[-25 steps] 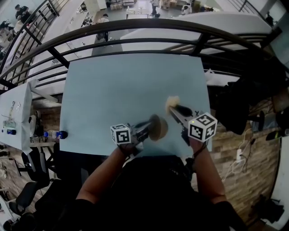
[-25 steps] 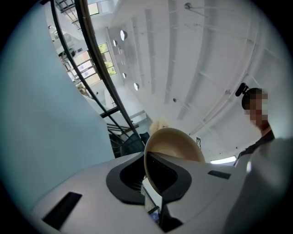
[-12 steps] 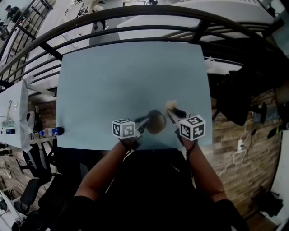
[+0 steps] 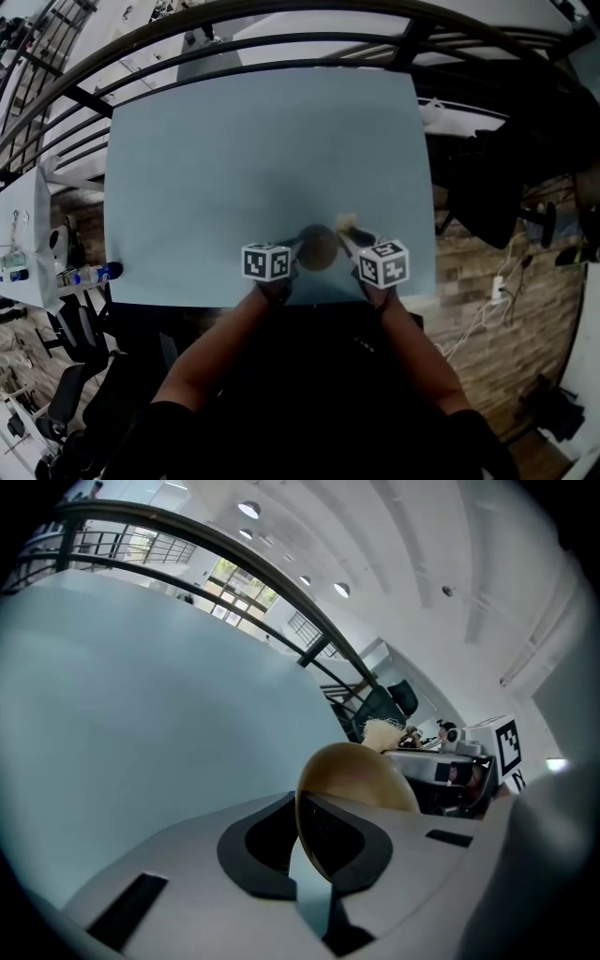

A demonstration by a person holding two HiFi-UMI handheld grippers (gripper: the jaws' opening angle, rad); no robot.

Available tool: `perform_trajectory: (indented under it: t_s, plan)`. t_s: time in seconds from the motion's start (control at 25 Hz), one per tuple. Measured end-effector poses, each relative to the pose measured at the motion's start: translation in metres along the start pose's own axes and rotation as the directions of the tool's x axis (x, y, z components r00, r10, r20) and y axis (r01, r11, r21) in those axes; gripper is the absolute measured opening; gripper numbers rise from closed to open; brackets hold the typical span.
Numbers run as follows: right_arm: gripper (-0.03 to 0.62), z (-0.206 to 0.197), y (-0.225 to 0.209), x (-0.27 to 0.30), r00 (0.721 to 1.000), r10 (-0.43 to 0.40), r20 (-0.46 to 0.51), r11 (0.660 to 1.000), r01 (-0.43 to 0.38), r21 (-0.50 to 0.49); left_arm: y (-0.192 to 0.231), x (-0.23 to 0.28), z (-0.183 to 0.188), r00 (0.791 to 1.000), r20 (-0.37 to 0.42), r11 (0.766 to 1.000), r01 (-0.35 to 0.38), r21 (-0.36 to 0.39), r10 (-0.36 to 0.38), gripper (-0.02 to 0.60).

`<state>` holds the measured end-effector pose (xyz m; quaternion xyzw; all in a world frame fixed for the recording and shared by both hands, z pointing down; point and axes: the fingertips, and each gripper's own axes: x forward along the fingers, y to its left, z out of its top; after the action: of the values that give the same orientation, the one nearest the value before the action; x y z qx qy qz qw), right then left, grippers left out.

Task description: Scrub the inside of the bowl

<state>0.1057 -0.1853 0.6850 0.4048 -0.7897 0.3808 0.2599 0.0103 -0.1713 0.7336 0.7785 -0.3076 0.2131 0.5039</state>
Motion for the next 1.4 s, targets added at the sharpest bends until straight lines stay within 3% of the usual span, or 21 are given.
perform_trajectory:
  t_s: [0.24,0.6,0.92,1.16,1.4]
  plan:
    - [0.064,-0.016,-0.02,0.013,0.999,-0.003,-0.046,1.0,0.003,0.005,0.017,0.024,-0.01,0.991,-0.038,0.992,-0.127,-0.023,0.126,0.005]
    - [0.064,-0.036,-0.051,0.022,0.992,-0.008,-0.126,1.0,0.005,-0.022,0.023,0.05,-0.008,0.964,-0.044,0.963,-0.256,0.087,0.261,0.005]
    - [0.064,-0.038,-0.066,0.022,0.988,-0.001,-0.152,1.0,-0.003,-0.03,0.03,0.063,-0.01,0.952,-0.055,0.951,-0.297,0.088,0.303,0.006]
    - [0.064,-0.037,-0.071,0.018,0.989,0.003,-0.147,1.0,-0.007,-0.021,0.027,0.066,-0.007,0.954,-0.043,0.953,-0.291,0.079,0.295,0.017]
    - [0.064,-0.037,-0.074,0.015,0.989,-0.015,-0.147,1.0,0.013,-0.015,0.027,0.067,-0.006,0.962,-0.031,0.96,-0.267,0.087,0.271,0.08]
